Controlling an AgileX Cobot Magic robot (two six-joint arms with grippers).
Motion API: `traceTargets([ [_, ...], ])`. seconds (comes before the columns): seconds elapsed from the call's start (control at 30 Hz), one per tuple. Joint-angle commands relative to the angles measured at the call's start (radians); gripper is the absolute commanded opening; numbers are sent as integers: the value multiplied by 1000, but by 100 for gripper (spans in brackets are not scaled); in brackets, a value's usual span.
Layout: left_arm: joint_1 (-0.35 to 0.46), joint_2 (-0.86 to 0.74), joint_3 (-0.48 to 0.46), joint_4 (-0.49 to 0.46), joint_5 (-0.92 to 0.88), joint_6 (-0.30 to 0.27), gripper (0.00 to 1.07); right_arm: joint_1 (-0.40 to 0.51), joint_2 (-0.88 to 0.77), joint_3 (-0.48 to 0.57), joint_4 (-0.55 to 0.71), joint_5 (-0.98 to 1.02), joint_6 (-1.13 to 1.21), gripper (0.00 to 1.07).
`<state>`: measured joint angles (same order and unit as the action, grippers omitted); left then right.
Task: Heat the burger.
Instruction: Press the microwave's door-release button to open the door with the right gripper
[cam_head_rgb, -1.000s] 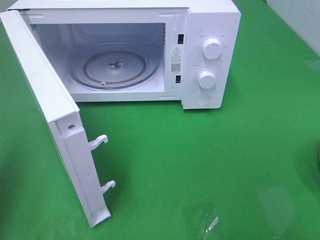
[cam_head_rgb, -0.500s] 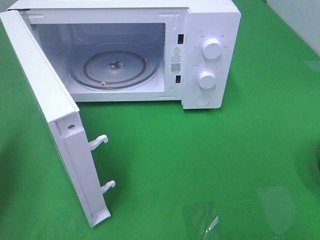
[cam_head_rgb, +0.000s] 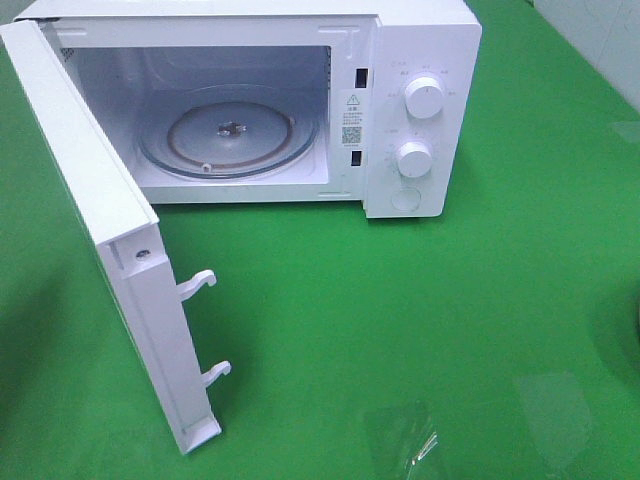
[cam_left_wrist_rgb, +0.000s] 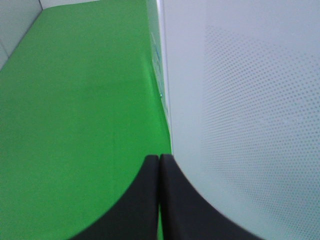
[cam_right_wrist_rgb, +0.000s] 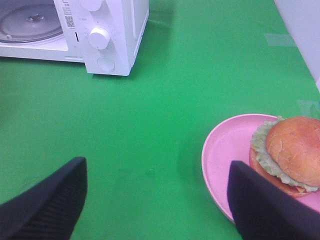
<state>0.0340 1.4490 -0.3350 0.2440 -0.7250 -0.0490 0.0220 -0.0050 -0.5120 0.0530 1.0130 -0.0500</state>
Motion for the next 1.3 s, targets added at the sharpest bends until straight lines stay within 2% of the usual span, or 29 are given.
traceTargets([
  [0.03, -6, 20, -27, 48, -32, -36, 0, -8, -24, 5, 3, -10, -8, 76],
  [0.1, -50, 65, -61, 53, -32, -41, 0, -8, -24, 5, 3, -10, -8, 76],
  [0.27, -98, 105, -85, 46, -33, -41, 0, -8, -24, 5, 3, -10, -8, 76],
  [0.37, -144, 154, -113, -2, -40, -41, 0, -8, -24, 5, 3, -10, -8, 76],
  [0.53, -195, 188, -138, -12, -39, -40, 0, -8, -24, 5, 3, -10, -8, 76],
  [1.0, -283, 243, -203, -35, -32, -42, 0, -8, -24, 5, 3, -10, -8, 76],
  [1.07, -320, 270, -235, -57, -30, -41, 0, -8, -24, 5, 3, -10, -8, 76],
  [1.3, -364, 315, -303, -79, -18, -41, 0, -8, -24, 5, 3, -10, -8, 76],
])
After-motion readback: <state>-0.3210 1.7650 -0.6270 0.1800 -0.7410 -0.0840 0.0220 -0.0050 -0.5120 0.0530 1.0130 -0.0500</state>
